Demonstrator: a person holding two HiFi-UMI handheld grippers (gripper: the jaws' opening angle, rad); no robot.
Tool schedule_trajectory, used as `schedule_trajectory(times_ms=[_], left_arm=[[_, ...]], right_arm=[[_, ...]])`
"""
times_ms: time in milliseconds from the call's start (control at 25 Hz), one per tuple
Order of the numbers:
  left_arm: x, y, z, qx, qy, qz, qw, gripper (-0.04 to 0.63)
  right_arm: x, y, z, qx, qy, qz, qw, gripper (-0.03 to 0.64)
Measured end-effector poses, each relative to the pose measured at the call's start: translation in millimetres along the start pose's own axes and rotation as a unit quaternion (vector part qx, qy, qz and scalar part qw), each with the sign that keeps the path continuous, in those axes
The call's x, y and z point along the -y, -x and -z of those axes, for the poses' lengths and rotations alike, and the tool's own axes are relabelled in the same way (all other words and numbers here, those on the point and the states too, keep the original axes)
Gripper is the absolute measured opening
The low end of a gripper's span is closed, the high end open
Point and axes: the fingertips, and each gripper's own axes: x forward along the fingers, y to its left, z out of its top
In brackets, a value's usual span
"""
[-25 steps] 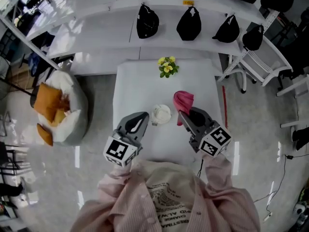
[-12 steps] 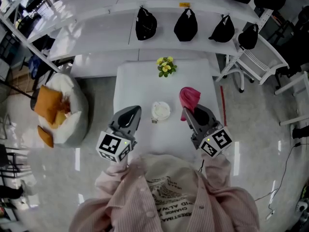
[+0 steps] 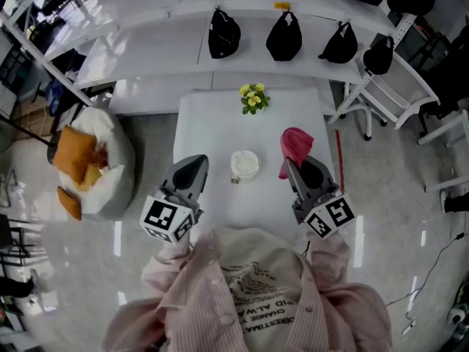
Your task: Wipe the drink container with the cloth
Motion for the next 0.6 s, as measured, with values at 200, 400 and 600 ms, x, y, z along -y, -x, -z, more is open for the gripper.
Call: schedule_trajectory(times_ms=[200,400,600], left_arm=[[-1.1,0.1,-1.7,0.003,-0.005,0.0,1.0,0.002],[-1.5,0.3,-0.3,0.002,-0.006,-0.007,1.0,0.002],[-0.4,-0.6,-2.1,0.005,-0.014,-0.01,0.9998,0.002]], right_arm=[[0.8,-1.5,-1.0,0.001,0.002,0.003,1.0,0.049],[4.4,0.4,2.4,-0.001,-0.002,0.007,1.0,0.049],[7.4,2.8,3.3,-0.004,-0.003,0.011,1.0,0.049]])
